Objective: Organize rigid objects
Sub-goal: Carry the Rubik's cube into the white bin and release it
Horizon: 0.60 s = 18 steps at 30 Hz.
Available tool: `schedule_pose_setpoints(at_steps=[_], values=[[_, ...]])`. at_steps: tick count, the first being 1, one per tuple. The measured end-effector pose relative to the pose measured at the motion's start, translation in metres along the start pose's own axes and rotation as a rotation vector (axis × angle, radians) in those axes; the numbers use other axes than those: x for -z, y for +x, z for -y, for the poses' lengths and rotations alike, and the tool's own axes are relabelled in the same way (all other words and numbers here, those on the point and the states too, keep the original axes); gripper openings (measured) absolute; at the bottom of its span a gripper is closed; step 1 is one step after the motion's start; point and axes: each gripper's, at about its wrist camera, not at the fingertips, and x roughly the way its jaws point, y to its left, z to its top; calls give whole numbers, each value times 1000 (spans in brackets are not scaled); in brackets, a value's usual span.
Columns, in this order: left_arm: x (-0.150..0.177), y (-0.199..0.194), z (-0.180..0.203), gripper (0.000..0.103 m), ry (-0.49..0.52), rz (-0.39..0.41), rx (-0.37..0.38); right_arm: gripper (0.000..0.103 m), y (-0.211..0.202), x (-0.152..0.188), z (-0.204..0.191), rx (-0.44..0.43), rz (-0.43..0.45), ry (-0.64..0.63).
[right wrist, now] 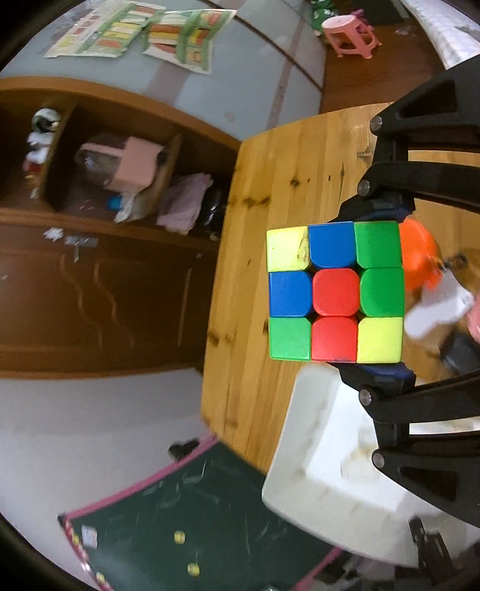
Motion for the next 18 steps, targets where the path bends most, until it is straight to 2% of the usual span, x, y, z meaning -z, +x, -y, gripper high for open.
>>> schedule_pose_setpoints(at_steps=[6,11,14,18], values=[[0,-1,1,31,1,5,6,56,-48,8,-41,-73,56,-42],[-2,0,1,31,0,-2,2,56,-67,20,-71,-145,63,-70],[-2,1,0,31,-7,-5,2,56,-70,32,-91,-194,44,-81],[-3,0,0,31,-12,-4,8,56,-59,53,-120,-264,-23,-112]])
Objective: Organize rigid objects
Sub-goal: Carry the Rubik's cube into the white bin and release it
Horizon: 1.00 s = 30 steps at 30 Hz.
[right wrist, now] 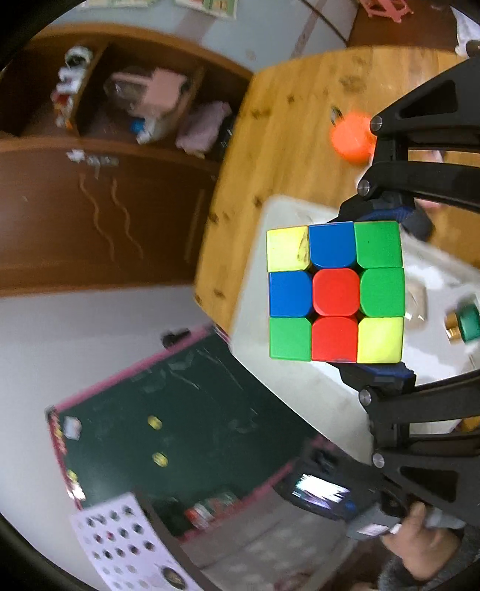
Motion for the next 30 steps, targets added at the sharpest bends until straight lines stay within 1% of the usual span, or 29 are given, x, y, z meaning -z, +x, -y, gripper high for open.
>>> schedule_pose_setpoints(at_steps=[5,9,11,15,20,24,27,30], values=[[1,1,-3,31,-3,5,14,56,32,26,-26,-49,-80,-37],[1,1,-3,31,1,4,14,56,58,41,-25,-76,-149,-12],[1,1,-3,31,1,3,11,56,66,44,-25,-85,-166,-6],[1,2,-2,31,1,3,5,56,83,54,-30,-110,-221,-27],[1,2,-2,31,1,4,-1,56,98,62,-37,-108,-298,-55],[0,2,-1,31,2,-2,-9,57,96,62,-36,-112,-291,-44],[0,2,0,31,1,-3,-13,64,91,62,-37,-122,-273,-54],[0,1,0,31,1,-3,-12,65,84,61,-40,-107,-251,-76]])
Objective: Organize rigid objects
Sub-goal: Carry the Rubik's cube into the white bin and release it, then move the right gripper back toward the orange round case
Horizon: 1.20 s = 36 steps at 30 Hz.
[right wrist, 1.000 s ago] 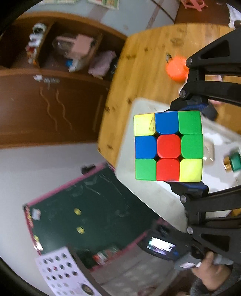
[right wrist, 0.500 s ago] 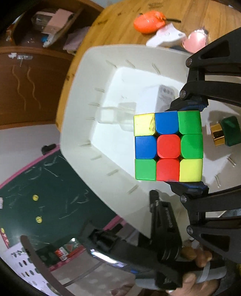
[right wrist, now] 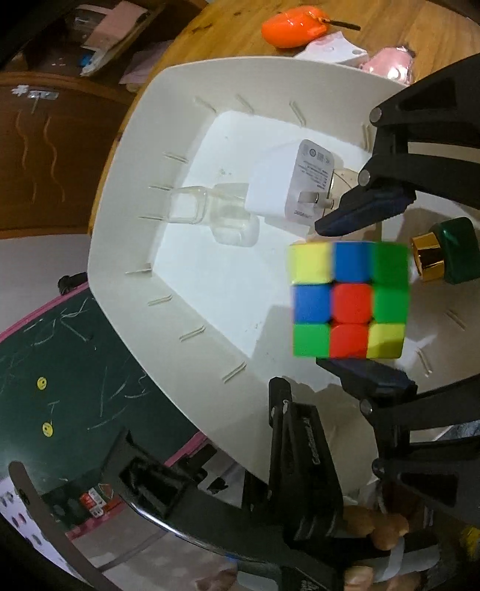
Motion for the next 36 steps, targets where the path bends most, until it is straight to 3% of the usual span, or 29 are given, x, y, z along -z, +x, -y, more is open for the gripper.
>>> schedule_pose_setpoints(at_steps=[17,36], values=[[0,-1,1,31,-5,0,-4,65,-60,4,20,94,190,56],[1,-2,0,31,-11,8,-5,65,-119,20,93,251,306,218]])
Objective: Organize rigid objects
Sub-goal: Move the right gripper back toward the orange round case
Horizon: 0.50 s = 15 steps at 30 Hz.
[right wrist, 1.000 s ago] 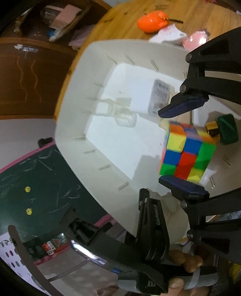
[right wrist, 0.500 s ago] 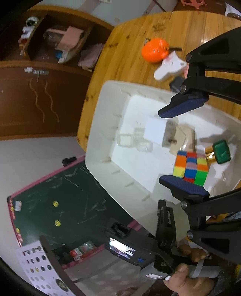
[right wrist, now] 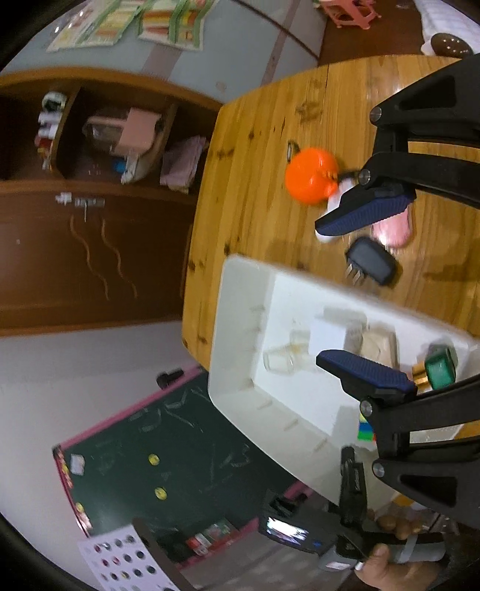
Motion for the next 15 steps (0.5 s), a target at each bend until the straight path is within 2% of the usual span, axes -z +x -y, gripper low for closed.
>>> schedule_pose_setpoints(at_steps=[15], values=[[0,0,0,30,5,1,2,65,0,-4,41,87,12,78]])
